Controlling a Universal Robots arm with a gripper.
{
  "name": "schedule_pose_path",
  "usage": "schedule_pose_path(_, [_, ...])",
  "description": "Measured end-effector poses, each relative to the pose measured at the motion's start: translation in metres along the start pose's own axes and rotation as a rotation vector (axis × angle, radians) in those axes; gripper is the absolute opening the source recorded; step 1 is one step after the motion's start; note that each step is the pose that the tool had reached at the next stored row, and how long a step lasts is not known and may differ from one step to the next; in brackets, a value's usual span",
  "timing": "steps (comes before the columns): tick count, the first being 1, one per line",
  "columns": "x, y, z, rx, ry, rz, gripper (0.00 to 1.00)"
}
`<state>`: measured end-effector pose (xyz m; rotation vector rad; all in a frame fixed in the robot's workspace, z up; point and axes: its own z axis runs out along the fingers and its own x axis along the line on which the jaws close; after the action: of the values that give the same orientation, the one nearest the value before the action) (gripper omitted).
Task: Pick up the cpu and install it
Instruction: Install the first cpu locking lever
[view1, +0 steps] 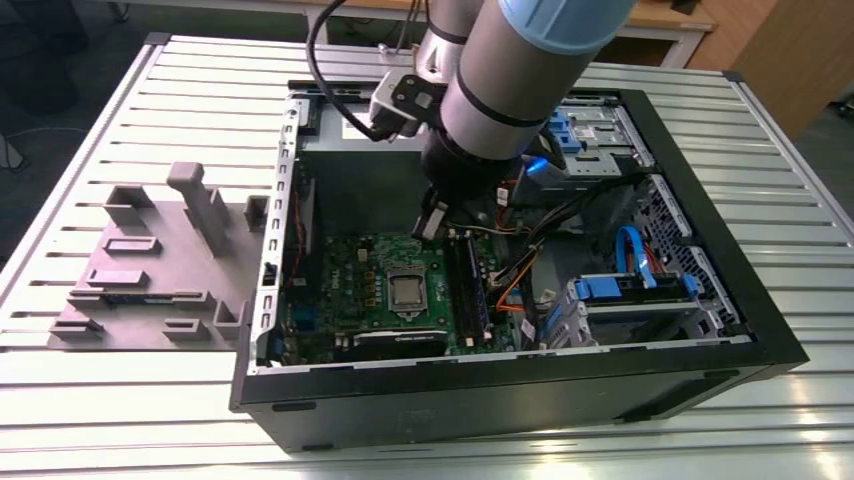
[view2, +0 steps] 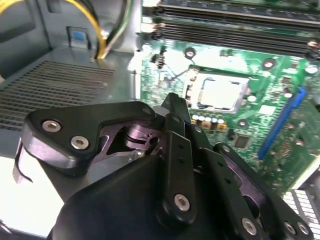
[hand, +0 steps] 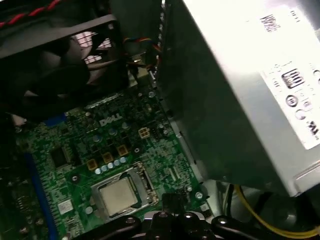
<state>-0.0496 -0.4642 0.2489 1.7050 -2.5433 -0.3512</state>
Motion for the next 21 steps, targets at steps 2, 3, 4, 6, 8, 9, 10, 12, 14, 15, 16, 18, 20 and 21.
schedule_pose_path(2, [0.0045,-0.0017,-0.0007,0.0002,0.0003,0.0,0.1])
schedule_pose_path(3, [0.0059,-0.0022,-0.0008,0.0006,0.001,0.001,0.1])
schedule_pose_path(4, [0.0072,-0.0027,-0.0009,0.0009,0.0017,0.001,0.1])
schedule_pose_path(6, [0.0098,-0.0037,-0.001,0.0018,0.0035,0.002,0.1])
schedule_pose_path(8, [0.013,-0.0049,-0.0013,0.0027,0.0056,0.003,0.1])
schedule_pose_path(9, [0.0146,-0.0055,-0.0014,0.0032,0.0067,0.004,0.1])
schedule_pose_path(10, [0.0161,-0.0061,-0.0016,0.0039,0.008,0.004,0.1])
schedule_pose_path(12, [0.0177,-0.0067,-0.0013,0.0069,0.0145,0.007,0.1])
schedule_pose_path(14, [0.0181,-0.007,-0.0011,0.0134,0.0293,0.012,0.1])
schedule_pose_path(15, [0.0182,-0.007,-0.001,0.0176,0.039,0.015,0.1])
schedule_pose_path(16, [0.0183,-0.0071,-0.0008,0.0222,0.0493,0.018,0.1])
schedule_pose_path(18, [0.0187,-0.0072,-0.0004,0.0302,0.0677,0.023,0.1])
schedule_pose_path(20, [0.0198,-0.0073,0.0016,0.0319,0.0711,0.026,0.1])
schedule_pose_path(21, [0.0207,-0.0072,0.0028,0.0322,0.072,0.027,0.1])
